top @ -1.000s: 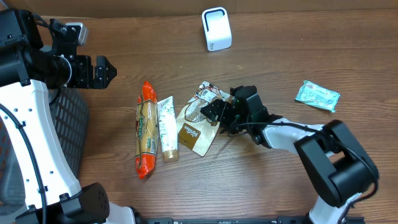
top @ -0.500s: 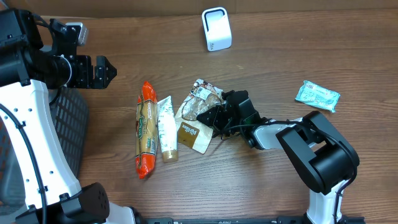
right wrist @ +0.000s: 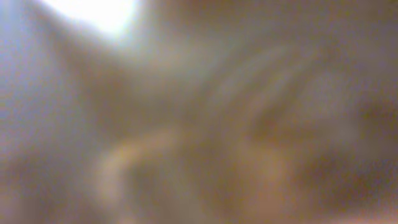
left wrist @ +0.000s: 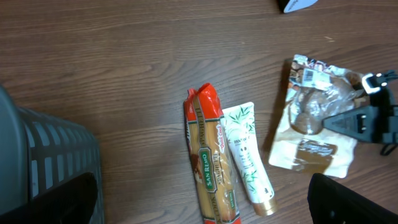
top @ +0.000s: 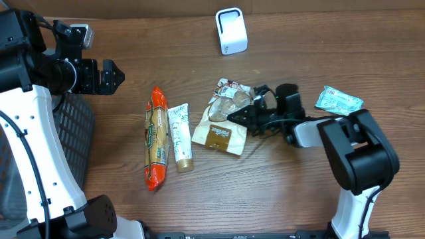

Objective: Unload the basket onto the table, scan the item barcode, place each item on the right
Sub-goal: 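Move the right gripper to the snack bag and grasp it, then lift the snack bag to the white scanner with the right gripper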

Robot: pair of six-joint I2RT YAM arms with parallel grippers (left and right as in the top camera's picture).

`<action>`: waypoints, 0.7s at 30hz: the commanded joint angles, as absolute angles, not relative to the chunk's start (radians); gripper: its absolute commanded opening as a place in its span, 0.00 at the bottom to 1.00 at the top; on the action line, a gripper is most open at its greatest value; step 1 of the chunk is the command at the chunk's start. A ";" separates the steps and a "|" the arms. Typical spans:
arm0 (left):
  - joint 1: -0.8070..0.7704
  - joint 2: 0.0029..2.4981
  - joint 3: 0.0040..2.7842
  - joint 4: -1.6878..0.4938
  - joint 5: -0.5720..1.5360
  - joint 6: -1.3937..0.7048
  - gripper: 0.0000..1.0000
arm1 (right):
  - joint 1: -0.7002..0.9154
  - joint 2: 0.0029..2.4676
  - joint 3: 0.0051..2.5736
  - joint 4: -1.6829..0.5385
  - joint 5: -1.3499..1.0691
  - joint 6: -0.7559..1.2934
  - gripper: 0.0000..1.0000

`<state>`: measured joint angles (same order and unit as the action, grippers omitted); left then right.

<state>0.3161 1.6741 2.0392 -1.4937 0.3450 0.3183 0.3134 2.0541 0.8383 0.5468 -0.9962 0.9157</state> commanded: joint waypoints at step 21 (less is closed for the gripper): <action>0.314 1.676 2.044 -1.491 0.356 0.340 1.00 | 0.204 1.986 1.172 -0.112 -0.912 0.345 0.04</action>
<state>0.3161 1.6741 2.0392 -1.4937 0.3450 0.3183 0.2295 2.0220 1.0466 0.0132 -1.0454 0.5812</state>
